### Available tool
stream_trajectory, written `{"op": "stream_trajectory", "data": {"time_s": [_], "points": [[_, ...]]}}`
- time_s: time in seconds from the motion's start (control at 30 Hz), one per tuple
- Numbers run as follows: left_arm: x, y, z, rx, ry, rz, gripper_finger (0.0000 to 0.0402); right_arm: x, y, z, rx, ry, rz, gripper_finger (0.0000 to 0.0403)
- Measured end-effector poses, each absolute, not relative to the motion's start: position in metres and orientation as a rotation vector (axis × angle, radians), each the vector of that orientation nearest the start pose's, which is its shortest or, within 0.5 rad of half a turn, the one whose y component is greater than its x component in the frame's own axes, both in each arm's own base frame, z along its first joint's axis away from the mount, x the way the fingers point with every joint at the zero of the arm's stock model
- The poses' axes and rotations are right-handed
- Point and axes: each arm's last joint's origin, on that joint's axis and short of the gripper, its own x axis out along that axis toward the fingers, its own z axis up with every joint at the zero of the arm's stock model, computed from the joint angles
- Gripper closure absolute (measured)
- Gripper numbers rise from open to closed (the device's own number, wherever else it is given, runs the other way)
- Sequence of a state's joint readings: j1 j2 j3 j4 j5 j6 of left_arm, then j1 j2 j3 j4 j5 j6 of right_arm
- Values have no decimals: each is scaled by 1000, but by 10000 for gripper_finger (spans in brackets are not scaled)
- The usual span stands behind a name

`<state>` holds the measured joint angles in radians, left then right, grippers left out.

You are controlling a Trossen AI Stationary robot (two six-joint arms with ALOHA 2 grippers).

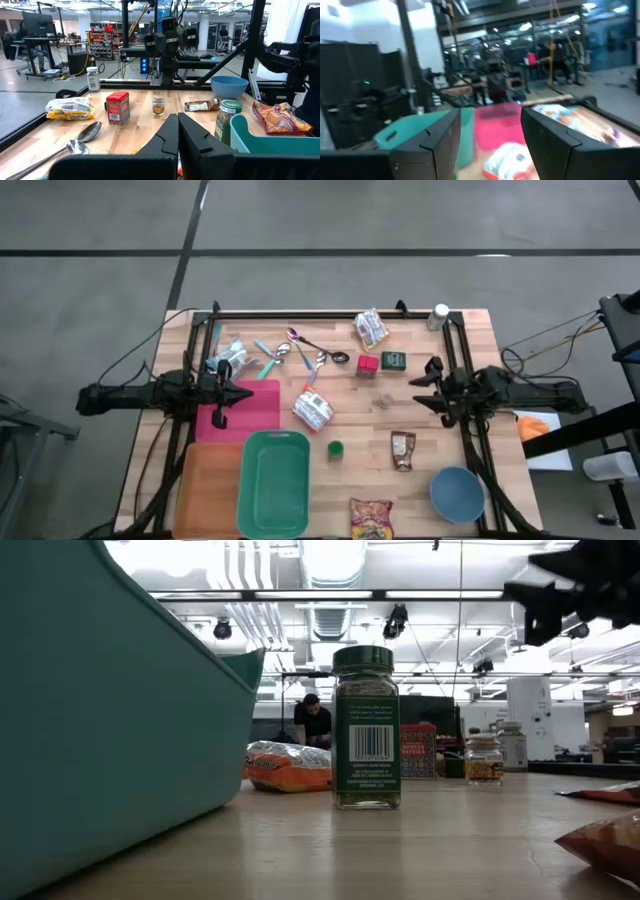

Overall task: Pick & Place Food Item
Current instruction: Put the red noodle pack into the green bin

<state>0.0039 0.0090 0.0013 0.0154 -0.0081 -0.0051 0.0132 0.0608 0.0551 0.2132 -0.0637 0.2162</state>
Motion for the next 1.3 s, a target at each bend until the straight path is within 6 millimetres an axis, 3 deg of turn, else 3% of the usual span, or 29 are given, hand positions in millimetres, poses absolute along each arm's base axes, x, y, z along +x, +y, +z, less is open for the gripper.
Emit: {"op": "stream_trajectory", "data": {"time_s": [0.23, 0.47, 0.6, 0.73, 0.93, 1.1, 1.3], "points": [[98, 1, 165, -5, -8, 12, 401, 84, 3, 245, 177, -234, 115, 197], [98, 1, 165, -5, -8, 12, 401, 68, 1, 320, 73, -217, 33, 197], [98, 1, 165, -5, -8, 12, 401, 71, 1, 344, 19, -164, 12, 197], [98, 1, 165, -5, -8, 12, 401, 87, 1, 348, 33, -65, 12, 197], [98, 1, 165, -5, -8, 12, 401, 119, 2, 332, 93, 88, 18, 197], [98, 1, 165, -5, -8, 12, 401, 137, 5, 320, 221, 183, 82, 197], [98, 1, 165, -5, -8, 12, 401, 158, 5, 310, 234, 258, 90, 197]]}}
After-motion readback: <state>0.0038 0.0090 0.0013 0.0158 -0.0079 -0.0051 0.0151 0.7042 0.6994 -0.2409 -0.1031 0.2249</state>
